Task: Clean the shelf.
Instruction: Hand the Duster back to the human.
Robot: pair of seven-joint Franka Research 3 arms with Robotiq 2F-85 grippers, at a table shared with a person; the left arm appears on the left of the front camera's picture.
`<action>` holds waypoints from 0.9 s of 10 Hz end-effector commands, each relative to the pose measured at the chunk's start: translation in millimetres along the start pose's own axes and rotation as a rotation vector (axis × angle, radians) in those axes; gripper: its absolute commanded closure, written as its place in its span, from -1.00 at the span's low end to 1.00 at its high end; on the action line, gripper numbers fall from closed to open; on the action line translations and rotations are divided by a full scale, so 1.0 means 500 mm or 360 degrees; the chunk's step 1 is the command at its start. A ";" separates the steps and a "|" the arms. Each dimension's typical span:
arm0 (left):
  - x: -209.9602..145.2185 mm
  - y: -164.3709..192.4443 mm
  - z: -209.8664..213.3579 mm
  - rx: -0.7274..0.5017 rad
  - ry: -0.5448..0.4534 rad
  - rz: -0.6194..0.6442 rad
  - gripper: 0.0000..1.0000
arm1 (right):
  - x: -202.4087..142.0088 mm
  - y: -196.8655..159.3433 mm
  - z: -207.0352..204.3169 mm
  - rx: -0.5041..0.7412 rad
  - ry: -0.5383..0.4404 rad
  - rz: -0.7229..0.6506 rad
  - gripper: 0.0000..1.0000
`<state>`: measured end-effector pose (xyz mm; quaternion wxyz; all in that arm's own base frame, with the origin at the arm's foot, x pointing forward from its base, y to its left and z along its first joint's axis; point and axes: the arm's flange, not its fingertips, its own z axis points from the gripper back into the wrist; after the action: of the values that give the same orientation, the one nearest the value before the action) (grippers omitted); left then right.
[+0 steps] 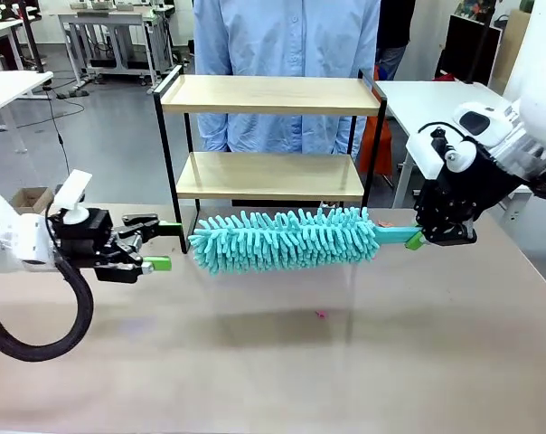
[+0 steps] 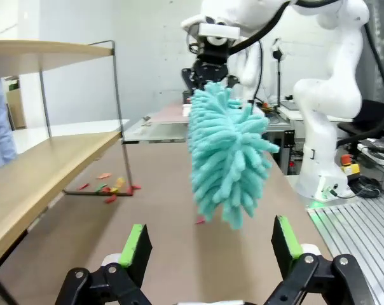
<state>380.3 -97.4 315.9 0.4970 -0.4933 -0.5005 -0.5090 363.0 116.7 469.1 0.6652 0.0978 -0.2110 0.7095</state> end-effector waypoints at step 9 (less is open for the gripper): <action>-0.005 0.017 -0.224 -0.0177 -0.0050 -0.0016 -1.00 | 0.002 -0.001 0.006 -0.0005 -0.0040 -0.0001 0.74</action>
<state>384.5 -196.7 315.5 0.4552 -0.5279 -0.4798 -0.5328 362.8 117.0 469.1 0.6651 0.0978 -0.2109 0.7096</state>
